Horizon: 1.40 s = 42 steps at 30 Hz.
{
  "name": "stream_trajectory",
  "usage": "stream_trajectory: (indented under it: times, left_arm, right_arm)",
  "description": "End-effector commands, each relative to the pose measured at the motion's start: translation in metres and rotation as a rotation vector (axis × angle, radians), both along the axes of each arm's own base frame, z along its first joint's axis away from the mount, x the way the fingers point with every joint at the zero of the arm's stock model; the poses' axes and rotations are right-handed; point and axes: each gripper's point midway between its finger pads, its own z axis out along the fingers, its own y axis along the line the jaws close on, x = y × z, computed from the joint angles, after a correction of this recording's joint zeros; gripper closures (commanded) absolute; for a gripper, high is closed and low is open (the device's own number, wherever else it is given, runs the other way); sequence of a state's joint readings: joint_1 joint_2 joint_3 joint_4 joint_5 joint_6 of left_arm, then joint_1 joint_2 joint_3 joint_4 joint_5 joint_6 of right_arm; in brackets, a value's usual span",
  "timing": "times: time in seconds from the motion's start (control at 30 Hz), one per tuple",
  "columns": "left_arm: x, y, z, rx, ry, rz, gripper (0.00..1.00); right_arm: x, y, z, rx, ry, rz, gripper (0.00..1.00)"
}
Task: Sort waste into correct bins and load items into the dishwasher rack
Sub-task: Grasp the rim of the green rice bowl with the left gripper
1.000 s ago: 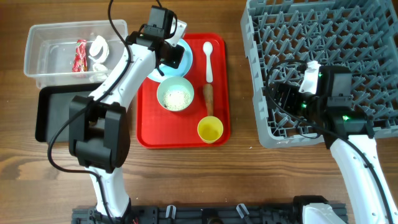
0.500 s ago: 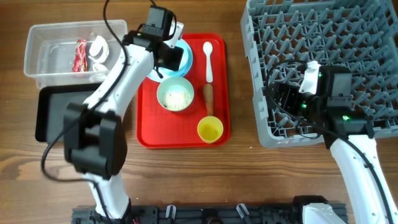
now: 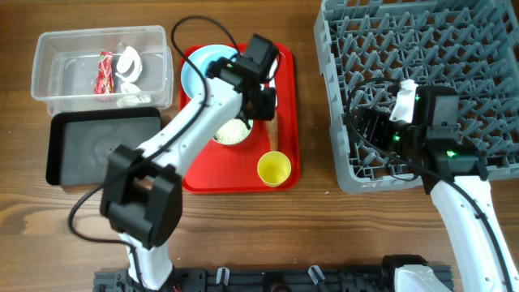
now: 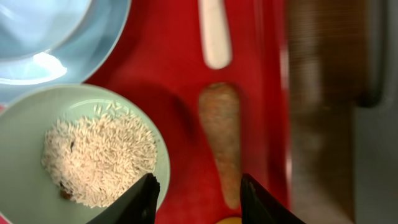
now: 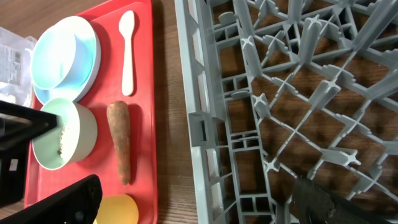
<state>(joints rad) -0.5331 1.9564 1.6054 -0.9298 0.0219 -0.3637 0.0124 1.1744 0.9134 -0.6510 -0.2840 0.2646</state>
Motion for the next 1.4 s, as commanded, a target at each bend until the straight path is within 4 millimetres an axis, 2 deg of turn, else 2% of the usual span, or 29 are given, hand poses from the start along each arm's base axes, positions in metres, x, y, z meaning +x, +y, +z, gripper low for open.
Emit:
stream_trajectory:
  times: [0.0, 0.3, 0.47, 0.77, 0.9, 0.97, 1.07, 1.2, 1.37]
  left_arm:
    - [0.005, 0.021, -0.027, 0.092, 0.002, 0.172, 0.58]
    - [0.010, 0.021, -0.059, 0.108, -0.006, 0.175, 0.57]
    - [0.009, 0.021, -0.062, 0.111, -0.002, 0.174, 0.57]
    - [0.009, 0.021, -0.072, 0.121, 0.012, 0.173, 0.76]
    - [0.009, 0.021, -0.078, 0.127, 0.020, 0.172, 0.75]
    - [0.009, 0.020, -0.078, 0.126, 0.017, 0.172, 0.80]
    - [0.010, 0.020, -0.077, 0.123, 0.013, 0.172, 0.96]
    - [0.008, 0.022, -0.070, 0.124, 0.013, 0.166, 0.96]
    - [0.007, 0.027, -0.028, 0.109, -0.010, 0.175, 0.96]
  right_arm:
    - [0.002, 0.003, 0.004, 0.000, -0.007, 0.010, 0.00]
    - [0.003, 0.003, 0.004, 0.000, -0.008, 0.010, 0.00]
    - [0.003, 0.003, 0.004, 0.000, -0.009, 0.009, 0.00]
    - [0.004, 0.003, 0.005, 0.000, -0.013, 0.009, 0.00]
    - [0.004, 0.001, 0.005, -0.005, -0.015, 0.006, 0.00]
    - [0.005, -0.001, 0.005, -0.015, -0.017, -0.002, 0.00]
    - [0.005, -0.001, 0.004, -0.018, -0.017, -0.004, 0.00]
    - [0.005, -0.001, 0.004, -0.018, -0.017, -0.004, 0.00]
    - [0.005, -0.001, 0.005, -0.018, -0.017, -0.005, 0.00]
